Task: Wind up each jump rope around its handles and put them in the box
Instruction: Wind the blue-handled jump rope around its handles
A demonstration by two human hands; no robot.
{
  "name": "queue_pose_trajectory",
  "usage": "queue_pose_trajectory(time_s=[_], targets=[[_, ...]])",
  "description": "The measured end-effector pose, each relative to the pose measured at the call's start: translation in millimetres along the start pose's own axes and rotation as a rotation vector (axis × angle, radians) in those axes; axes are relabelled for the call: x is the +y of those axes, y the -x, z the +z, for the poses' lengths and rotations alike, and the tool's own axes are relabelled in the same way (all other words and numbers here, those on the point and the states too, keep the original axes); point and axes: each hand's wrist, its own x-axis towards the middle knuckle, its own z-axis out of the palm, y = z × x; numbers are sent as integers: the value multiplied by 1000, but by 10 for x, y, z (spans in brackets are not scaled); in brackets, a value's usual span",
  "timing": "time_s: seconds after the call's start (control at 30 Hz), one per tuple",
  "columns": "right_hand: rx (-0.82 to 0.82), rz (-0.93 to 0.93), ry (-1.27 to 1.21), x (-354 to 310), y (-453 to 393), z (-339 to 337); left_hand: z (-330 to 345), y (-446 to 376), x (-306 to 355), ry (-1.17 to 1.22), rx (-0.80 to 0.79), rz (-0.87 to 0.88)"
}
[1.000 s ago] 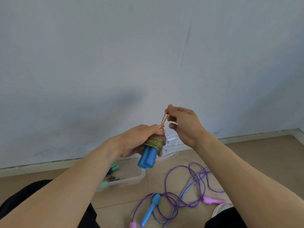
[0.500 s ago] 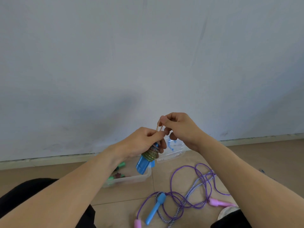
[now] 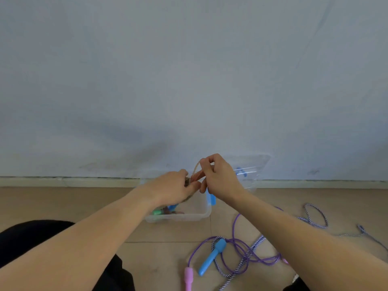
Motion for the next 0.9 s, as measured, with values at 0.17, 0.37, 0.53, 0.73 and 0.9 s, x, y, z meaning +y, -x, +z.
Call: queue_pose_trajectory(time_s=[0.17, 0.37, 0.53, 0.73, 0.9], targets=[[118, 137, 4, 283, -521, 322, -54, 121, -409, -410, 2, -82], [112, 502, -219, 801, -1172, 767, -137, 324, -913, -278, -142, -183], [-77, 748, -266, 1067, -1394, 1355, -157, 450, -1199, -222, -110, -126], [-401, 794, 155, 1173, -1303, 1623, -173, 463, -1286, -216, -166, -150], [-379, 499, 486, 999, -1407, 1255, -240, 334, -1071, -252, -177, -130]])
